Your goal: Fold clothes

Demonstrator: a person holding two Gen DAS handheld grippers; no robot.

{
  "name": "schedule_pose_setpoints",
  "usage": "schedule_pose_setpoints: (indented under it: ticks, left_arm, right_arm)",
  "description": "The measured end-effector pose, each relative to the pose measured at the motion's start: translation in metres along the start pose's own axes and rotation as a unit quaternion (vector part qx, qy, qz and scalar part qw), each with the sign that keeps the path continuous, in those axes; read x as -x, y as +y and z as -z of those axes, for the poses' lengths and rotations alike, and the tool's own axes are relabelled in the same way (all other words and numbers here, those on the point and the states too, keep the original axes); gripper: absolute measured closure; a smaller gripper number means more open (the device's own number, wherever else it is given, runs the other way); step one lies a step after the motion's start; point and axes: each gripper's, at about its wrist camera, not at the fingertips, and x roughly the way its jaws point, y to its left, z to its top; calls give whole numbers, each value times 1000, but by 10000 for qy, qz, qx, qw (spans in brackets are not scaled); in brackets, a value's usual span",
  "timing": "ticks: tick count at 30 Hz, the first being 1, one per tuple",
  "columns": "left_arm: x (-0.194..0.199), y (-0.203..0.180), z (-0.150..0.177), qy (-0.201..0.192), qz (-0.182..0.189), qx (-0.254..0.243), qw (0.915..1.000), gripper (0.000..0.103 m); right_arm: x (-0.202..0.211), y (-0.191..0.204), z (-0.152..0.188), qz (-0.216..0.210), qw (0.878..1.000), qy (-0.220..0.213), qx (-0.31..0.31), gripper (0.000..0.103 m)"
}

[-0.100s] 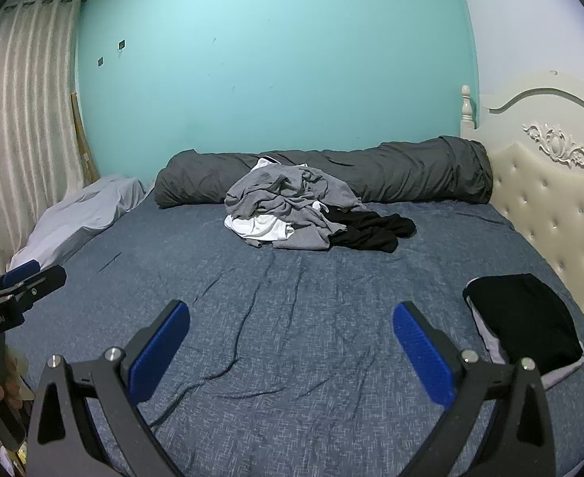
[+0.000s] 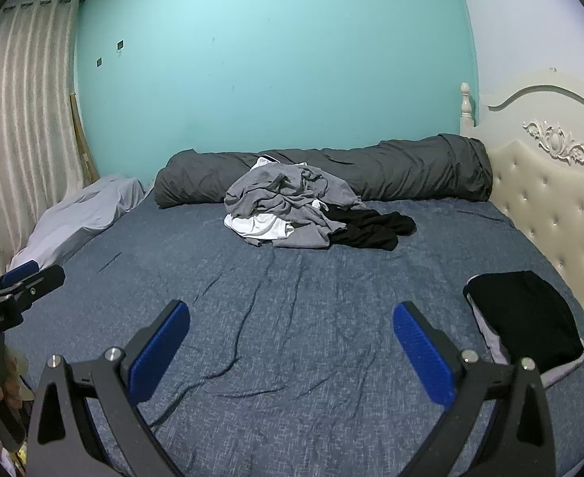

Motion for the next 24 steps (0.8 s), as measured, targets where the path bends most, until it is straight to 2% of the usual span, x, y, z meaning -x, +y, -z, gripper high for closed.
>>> schedule_pose_setpoints:
  ticks: [2, 7, 24]
  left_arm:
    - [1, -7, 5, -35, -79, -118, 9999, 0]
    - [0, -1, 1, 79, 25, 54, 10000, 0]
    - [-3, -5, 3, 57, 57, -43, 10000, 0]
  right_arm:
    - [-1, 0, 1, 5, 10000, -26, 1, 0]
    - [-5, -2, 4, 16, 10000, -91, 3, 0]
    - [1, -7, 7, 9, 10000, -35, -61, 0]
